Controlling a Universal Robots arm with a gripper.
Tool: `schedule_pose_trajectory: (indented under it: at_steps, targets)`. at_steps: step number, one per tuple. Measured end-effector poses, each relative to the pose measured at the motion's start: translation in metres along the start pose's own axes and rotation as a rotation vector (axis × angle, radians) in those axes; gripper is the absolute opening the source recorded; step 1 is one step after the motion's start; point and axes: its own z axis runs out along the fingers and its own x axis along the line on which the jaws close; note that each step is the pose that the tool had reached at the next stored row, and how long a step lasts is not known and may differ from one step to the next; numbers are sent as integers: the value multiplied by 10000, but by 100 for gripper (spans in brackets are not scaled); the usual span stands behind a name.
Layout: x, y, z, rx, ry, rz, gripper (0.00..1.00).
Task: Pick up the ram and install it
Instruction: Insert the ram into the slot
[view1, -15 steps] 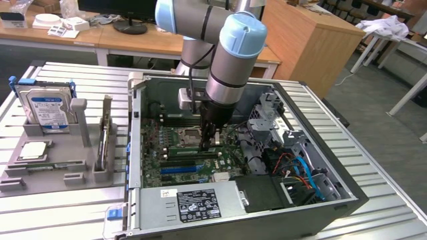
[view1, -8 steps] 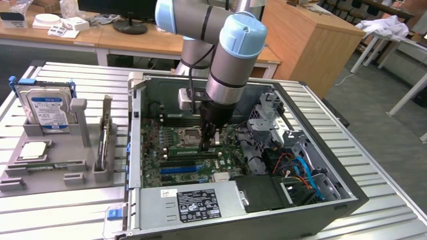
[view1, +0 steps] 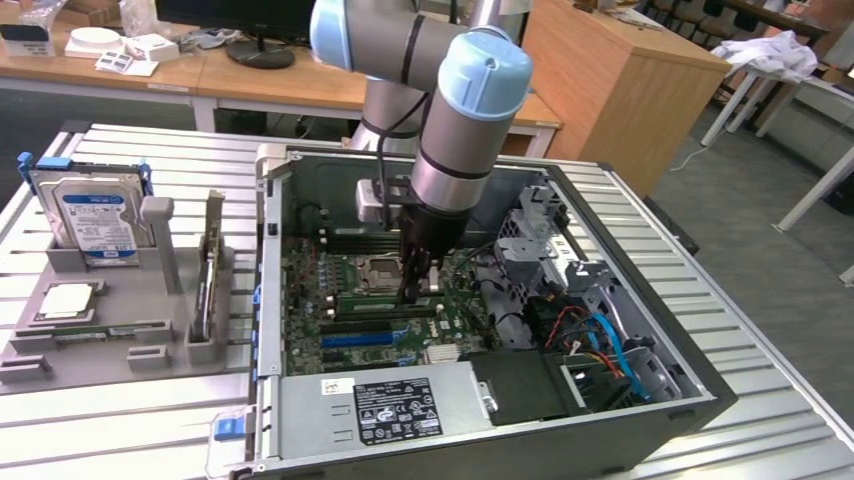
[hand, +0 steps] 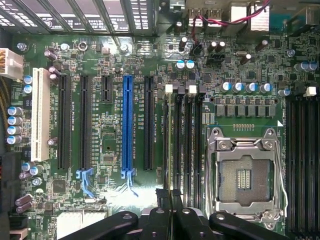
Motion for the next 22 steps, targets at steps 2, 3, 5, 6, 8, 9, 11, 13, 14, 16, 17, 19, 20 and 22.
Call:
schedule_pose_trajectory:
  at_steps: [2,3,5,6,8,9,11,13,14,16,17,19,20,22]
  targets:
    - [0,0,4,-1,1,0,12]
    - [0,0,4,-1,2,0,12]
    - [0,0,4,0,3,0,12]
    - [0,0,6,0,1,0,12]
    - [0,-1,19,1,-2,0,12]
    - [1,-1,22,0,1,0,12]
    - [1,0,23,-1,3,0,12]
    - [1,-1,24,-1,2,0,12]
    - [1,-1,25,0,1,0,12]
    - [1,-1,25,0,0,0,12]
    - [1,-1,25,0,0,0,12]
    - [1,-1,25,0,0,0,18]
    - [1,-1,25,0,0,0,18]
    - [1,-1,25,0,0,0,25]
